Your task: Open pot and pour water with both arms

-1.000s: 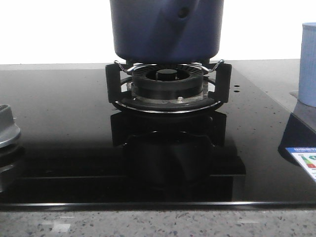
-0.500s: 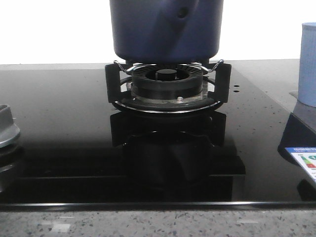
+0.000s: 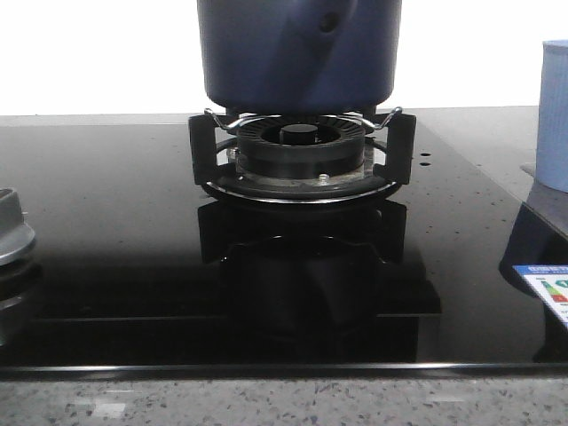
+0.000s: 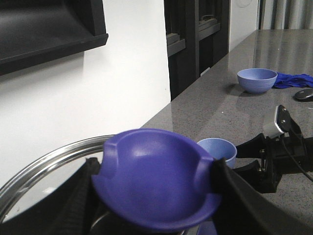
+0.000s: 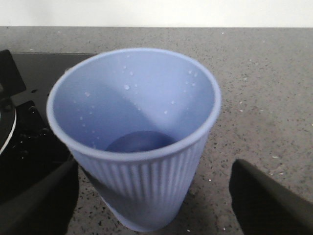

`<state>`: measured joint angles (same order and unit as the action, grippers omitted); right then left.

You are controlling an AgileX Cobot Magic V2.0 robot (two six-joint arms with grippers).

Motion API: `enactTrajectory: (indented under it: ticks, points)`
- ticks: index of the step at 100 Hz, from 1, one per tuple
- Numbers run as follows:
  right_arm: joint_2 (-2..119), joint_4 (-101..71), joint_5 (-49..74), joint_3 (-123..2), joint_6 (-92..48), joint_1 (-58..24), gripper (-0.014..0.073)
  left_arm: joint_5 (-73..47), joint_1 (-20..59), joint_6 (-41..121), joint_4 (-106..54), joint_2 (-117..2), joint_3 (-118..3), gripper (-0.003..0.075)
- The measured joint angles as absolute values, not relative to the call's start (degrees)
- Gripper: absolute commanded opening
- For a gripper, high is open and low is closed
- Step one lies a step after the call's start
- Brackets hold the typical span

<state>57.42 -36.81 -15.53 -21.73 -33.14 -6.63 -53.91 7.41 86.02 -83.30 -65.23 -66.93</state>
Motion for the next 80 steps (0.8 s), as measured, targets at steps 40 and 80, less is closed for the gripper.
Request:
enactTrajectory:
  ticks: [40, 80]
  points:
    - [64.86, -34.13, -24.50, -22.96, -30.21, -10.17, 0.0566, -53.91, 7.41, 85.88, -83.30, -65.23, -66.93, 0.0274]
    - [70.41, -28.94, -30.59, -22.96, -21.15, -10.26, 0.0344, -53.91, 7.41, 85.88, -83.30, -65.23, -66.93, 0.0274]
